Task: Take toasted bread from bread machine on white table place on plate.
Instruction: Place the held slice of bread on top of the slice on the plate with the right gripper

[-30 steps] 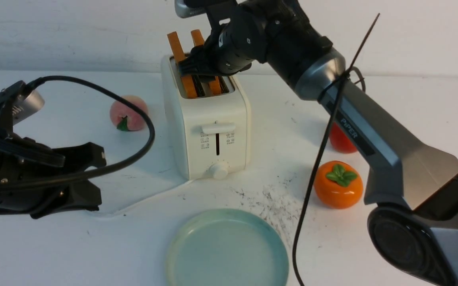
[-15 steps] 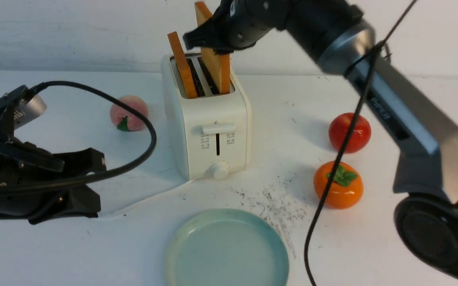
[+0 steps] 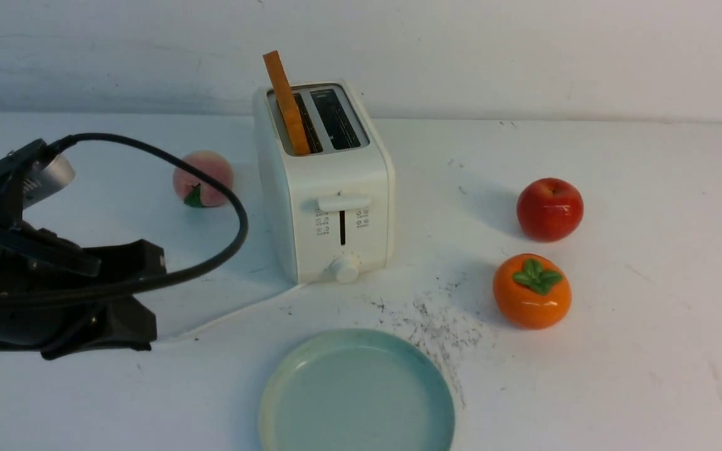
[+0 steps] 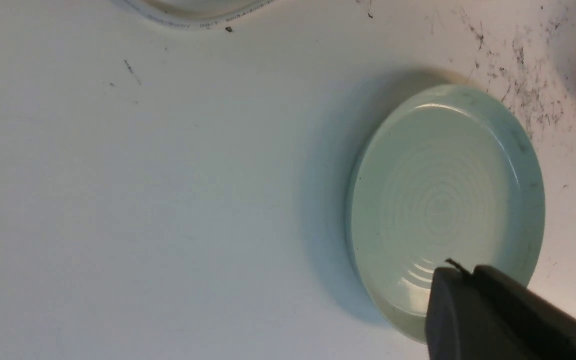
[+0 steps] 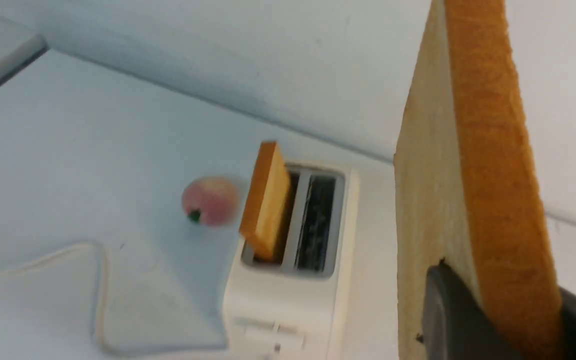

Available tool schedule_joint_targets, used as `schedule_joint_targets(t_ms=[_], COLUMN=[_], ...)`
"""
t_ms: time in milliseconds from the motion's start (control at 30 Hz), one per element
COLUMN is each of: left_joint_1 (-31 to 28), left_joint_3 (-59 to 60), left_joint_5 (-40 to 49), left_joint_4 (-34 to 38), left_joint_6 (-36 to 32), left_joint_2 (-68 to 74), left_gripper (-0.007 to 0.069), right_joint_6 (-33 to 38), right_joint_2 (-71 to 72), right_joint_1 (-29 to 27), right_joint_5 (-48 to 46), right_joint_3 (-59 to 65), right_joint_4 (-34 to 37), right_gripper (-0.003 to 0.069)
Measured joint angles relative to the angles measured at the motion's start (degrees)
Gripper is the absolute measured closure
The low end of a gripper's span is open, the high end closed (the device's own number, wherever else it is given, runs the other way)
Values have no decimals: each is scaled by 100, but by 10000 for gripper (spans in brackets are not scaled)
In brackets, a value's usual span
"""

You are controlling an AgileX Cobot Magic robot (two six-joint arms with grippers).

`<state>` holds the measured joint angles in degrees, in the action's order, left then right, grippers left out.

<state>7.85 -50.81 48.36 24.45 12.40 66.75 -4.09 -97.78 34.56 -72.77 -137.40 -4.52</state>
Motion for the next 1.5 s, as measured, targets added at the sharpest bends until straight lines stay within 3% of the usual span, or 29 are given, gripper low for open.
schedule_joint_targets(t_ms=[133, 300, 433, 533, 633, 733, 867, 1500], left_joint_1=[0, 0, 0, 0, 0, 0, 0, 0], left_joint_3=[0, 0, 0, 0, 0, 0, 0, 0], left_joint_5=[20, 19, -12, -23, -23, -23, -23, -23], left_joint_4=[-8, -13, -13, -13, -13, -13, -13, -13], left_joint_6=[0, 0, 0, 0, 0, 0, 0, 0], left_joint_2=[0, 0, 0, 0, 0, 0, 0, 0], left_gripper=[604, 599, 594, 589, 589, 589, 587, 568], right_joint_6=[35, 496, 1436, 2317, 3017, 4163, 4853, 5030], right_joint_2=[882, 1832, 1824, 1701, 1585, 1404, 1325, 158], right_joint_1=[0, 0, 0, 0, 0, 0, 0, 0], right_joint_5=[12, 187, 1380, 2127, 2452, 2873, 3335, 3958], right_joint_3=[1853, 5235, 7129, 7863, 8044, 8081, 8081, 8050], right_joint_4=[452, 1389, 2790, 3911, 4598, 5538, 5957, 6191], right_gripper=[546, 546, 546, 546, 546, 546, 546, 546])
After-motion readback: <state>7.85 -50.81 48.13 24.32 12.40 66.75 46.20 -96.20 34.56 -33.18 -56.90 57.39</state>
